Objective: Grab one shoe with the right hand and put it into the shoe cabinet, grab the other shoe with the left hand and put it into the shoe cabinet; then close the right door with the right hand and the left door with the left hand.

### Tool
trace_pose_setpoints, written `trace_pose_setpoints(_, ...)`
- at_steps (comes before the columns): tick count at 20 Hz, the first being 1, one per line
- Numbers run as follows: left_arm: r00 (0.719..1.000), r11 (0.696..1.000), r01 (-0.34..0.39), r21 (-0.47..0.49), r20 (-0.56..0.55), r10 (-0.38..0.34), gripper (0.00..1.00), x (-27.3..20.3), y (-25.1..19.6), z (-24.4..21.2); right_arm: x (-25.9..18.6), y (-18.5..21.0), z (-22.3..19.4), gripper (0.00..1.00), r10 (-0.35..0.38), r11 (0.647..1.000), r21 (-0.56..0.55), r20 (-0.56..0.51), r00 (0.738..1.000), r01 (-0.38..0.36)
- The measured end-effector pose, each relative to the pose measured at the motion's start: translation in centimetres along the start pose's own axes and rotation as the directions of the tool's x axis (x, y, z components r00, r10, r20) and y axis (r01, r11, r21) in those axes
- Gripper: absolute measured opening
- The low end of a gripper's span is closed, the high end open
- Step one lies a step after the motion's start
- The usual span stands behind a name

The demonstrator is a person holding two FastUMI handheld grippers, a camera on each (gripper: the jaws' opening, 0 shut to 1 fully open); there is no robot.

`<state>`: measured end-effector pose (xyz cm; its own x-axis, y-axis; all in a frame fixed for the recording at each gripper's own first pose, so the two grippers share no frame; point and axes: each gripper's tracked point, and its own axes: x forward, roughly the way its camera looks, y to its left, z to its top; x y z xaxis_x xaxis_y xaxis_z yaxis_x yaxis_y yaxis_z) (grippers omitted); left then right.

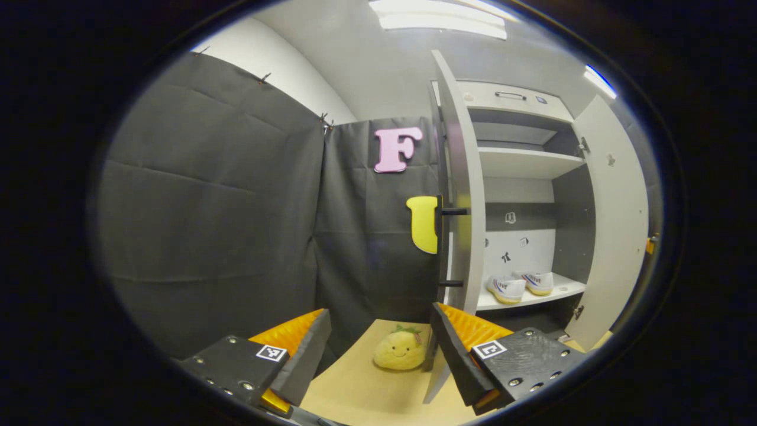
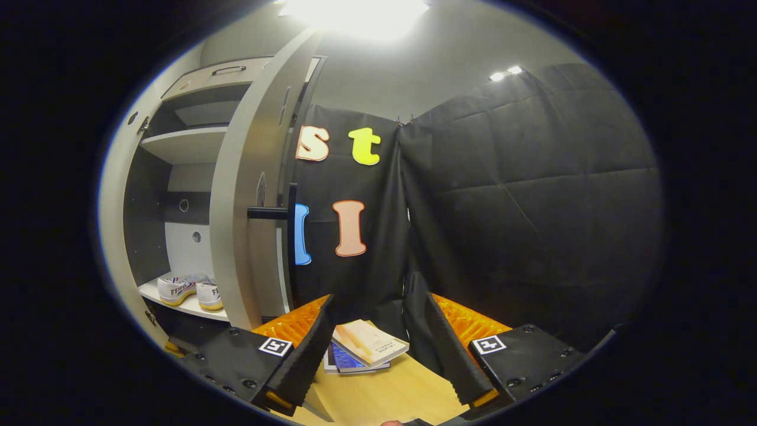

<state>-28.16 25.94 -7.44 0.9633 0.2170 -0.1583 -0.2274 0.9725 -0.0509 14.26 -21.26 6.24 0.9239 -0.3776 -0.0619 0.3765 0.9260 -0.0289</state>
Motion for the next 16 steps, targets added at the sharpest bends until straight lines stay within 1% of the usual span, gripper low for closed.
trace_pose_setpoints(1,1.0,1.0,0.002,-0.003,-0.001,-0.002,0.98,-0.1,0.2,-0.2,-0.1,0.2,-0.1,0.9,0.001,1.0,0.004,-0.005,1.0,-0.001)
trace_pose_setpoints(2,1.0,1.0,0.004,-0.005,-0.003,-0.004,0.98,-0.1,0.3,-0.3,-0.2,0.4,-0.1,0.94,0.004,1.0,0.008,-0.009,1.0,-0.004)
trace_pose_setpoints(14,0.999,0.998,0.04,-0.051,-0.013,-0.041,0.98,0.1,1.6,-1.6,-3.1,6.2,0.2,0.94,0.1,0.995,0.004,-0.01,0.995,-0.1)
trace_pose_setpoints(16,0.999,0.998,0.043,-0.055,-0.014,-0.044,0.99,0.1,1.9,-1.8,-3.5,7.6,0.2,0.94,0.121,0.993,0.005,-0.011,0.993,-0.121)
